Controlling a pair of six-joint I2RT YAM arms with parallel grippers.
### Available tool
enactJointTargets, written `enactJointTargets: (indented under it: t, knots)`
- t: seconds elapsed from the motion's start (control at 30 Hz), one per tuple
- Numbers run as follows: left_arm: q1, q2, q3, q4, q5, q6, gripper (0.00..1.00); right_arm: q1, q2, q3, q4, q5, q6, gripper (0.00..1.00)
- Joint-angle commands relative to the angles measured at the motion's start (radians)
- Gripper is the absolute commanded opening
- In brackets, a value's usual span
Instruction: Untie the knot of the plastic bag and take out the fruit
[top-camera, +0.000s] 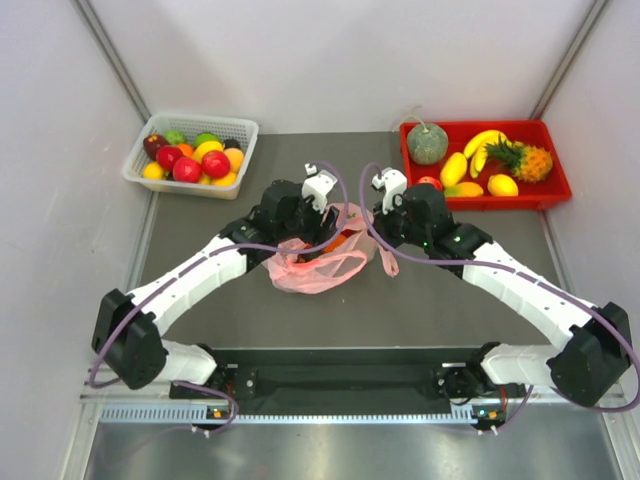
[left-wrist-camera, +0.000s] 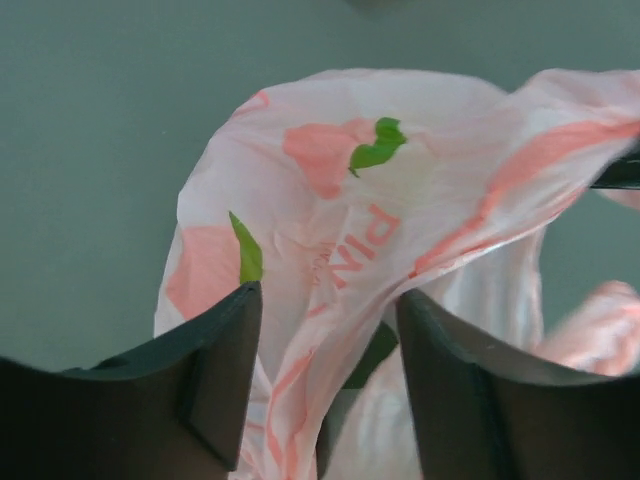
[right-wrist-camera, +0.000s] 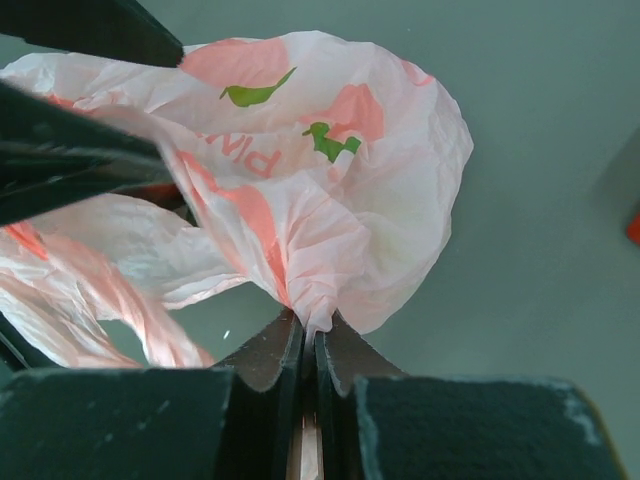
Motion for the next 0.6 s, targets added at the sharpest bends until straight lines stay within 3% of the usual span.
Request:
enactJointTargets:
  t: [0.0,0.03,0.13,0.17,0.27,0.4,0.57]
  knots:
    - [-0.012,0.061,0.071,-0.056,-0.080,0.016,0.58,-0.009,-0.016,0.051,0.019,-0.007,0.003,0.03]
    - [-0.014,0.085,0.091,-0.082,-0.091,0.016,0.36,-0.008,-0.022,0.050,0.019,0.008,0.009,0.05]
    - [-0.020,0.089,0.109,-0.093,-0.138,0.004,0.00,-0.008,-0.029,0.047,0.007,0.072,0.046,0.32]
    - [-0.022,0.081,0.111,-0.093,-0.142,-0.008,0.00,-0.008,-0.029,0.048,-0.006,0.077,0.052,0.55]
    - [-0.029,0.030,0.112,-0.067,-0.126,-0.051,0.00,-0.002,-0.035,0.040,-0.009,0.083,0.091,0.79]
    - [-0.043,-0.032,0.132,-0.041,-0.109,-0.101,0.00,0.035,-0.053,0.030,0.008,0.094,0.132,0.88]
    - [-0.052,-0.060,0.155,-0.050,-0.019,-0.154,0.00,0.142,-0.016,0.065,-0.001,0.304,0.208,0.93]
